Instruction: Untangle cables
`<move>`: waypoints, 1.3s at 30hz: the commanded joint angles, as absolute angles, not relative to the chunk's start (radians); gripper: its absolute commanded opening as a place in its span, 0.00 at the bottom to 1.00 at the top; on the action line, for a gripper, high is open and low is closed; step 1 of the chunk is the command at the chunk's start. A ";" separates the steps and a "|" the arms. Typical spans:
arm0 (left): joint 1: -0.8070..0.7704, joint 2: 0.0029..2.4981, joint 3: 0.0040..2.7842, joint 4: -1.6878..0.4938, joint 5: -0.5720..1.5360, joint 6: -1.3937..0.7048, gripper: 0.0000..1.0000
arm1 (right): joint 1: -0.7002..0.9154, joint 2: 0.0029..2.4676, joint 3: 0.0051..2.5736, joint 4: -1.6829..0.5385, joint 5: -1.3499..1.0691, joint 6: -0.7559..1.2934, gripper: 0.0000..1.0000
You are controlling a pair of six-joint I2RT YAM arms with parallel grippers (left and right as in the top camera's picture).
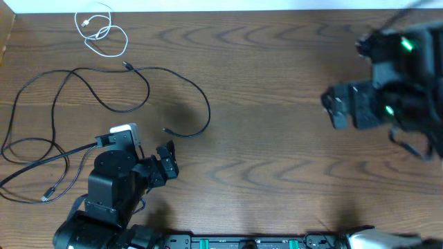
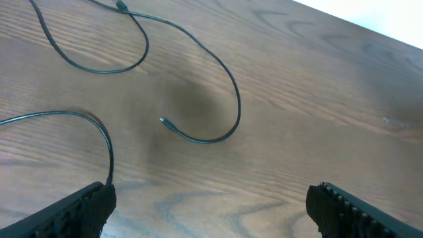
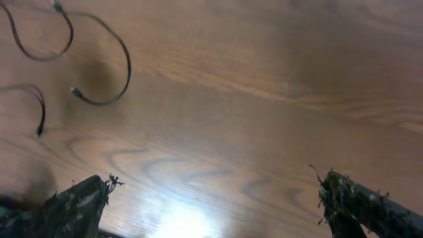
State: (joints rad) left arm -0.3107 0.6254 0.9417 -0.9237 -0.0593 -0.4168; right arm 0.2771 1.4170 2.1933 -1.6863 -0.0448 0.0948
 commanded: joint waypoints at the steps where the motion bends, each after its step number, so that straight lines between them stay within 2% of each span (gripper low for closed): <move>1: -0.316 0.626 0.954 -0.928 -0.080 -0.400 0.98 | 0.276 1.273 2.092 -1.673 -0.001 0.119 0.99; 12: -0.316 0.626 0.954 -0.928 -0.080 -0.401 0.98 | 0.276 0.941 1.685 -1.563 0.001 0.187 0.99; 39: -0.316 0.626 0.954 -0.928 -0.080 -0.401 0.98 | 0.276 0.923 1.658 -1.565 -0.007 0.186 0.99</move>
